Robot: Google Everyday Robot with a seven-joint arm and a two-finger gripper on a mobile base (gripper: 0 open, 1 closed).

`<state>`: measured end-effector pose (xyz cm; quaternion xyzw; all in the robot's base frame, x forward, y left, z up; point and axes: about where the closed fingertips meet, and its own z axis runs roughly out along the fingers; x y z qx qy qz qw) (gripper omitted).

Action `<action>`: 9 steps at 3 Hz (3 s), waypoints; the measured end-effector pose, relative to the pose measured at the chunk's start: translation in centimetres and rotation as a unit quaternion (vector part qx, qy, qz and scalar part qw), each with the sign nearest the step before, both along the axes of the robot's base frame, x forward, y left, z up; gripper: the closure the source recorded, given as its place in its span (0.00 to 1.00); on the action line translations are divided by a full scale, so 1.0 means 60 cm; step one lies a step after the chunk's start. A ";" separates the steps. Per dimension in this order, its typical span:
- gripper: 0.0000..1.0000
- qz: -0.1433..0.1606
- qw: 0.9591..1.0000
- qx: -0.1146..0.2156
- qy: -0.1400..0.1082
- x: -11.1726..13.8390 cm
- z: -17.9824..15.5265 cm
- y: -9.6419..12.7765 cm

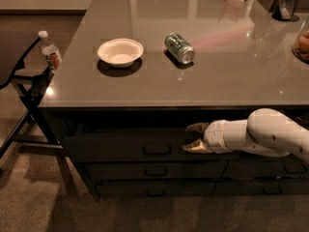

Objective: Open top drawer

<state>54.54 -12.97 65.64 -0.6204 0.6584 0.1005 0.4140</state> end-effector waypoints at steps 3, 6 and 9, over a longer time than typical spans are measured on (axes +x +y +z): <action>0.58 -0.006 1.000 0.005 0.003 -0.013 0.000 0.002; 0.99 0.014 1.000 0.006 0.009 -0.062 -0.004 0.005; 0.83 0.008 1.000 0.007 -0.006 -0.075 0.020 0.011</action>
Offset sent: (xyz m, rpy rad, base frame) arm -0.0080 0.0014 -0.0002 0.0106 0.0058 -0.0116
